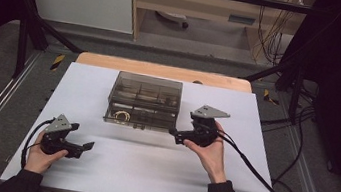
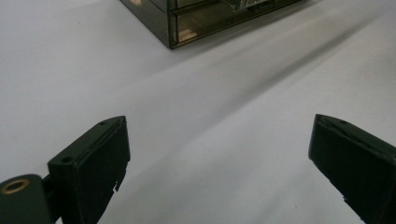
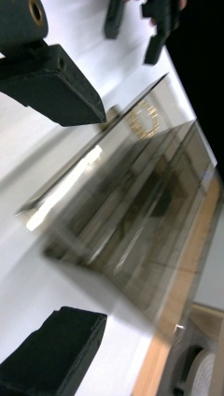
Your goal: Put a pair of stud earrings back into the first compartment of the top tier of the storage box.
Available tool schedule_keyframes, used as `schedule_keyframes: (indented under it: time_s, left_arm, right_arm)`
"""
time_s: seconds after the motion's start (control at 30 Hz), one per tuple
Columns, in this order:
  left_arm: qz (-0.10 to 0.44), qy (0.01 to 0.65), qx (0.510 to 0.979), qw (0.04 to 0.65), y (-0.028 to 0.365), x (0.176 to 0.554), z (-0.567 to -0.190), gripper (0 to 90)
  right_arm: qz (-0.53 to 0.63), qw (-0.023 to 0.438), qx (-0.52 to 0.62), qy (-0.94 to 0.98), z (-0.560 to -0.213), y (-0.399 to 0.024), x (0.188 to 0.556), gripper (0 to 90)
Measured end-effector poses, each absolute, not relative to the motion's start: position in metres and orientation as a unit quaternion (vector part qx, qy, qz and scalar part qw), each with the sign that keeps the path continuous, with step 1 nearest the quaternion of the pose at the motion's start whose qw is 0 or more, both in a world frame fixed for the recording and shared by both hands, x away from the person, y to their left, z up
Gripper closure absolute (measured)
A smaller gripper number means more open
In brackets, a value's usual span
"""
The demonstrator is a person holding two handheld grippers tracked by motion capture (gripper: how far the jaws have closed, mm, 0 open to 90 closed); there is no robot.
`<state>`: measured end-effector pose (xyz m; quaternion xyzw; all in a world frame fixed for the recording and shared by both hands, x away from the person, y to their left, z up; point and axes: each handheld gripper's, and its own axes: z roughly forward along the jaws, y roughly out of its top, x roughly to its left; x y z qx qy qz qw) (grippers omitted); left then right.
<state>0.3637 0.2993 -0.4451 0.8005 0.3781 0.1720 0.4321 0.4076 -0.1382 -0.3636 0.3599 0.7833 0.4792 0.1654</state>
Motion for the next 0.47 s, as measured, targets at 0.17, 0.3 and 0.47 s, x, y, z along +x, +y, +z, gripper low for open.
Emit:
schedule_keyframes:
  time_s: [0.17, 0.3, 0.47]
  left_arm:
    - [0.172, 0.378, 0.801, 0.431, 0.299, 0.364, -0.445, 5.0]
    - [0.171, 0.378, 0.801, 0.431, 0.298, 0.364, -0.445, 5.0]
    - [0.172, 0.375, 0.804, 0.429, 0.297, 0.364, -0.445, 5.0]
  right_arm:
    - [0.475, 0.163, 0.371, 0.781, -0.377, -0.162, 0.4, 3.7]
    - [0.475, 0.161, 0.377, 0.779, -0.388, -0.184, 0.391, 2.6]
    - [0.477, 0.155, 0.389, 0.772, -0.402, -0.21, 0.38, 2.1]
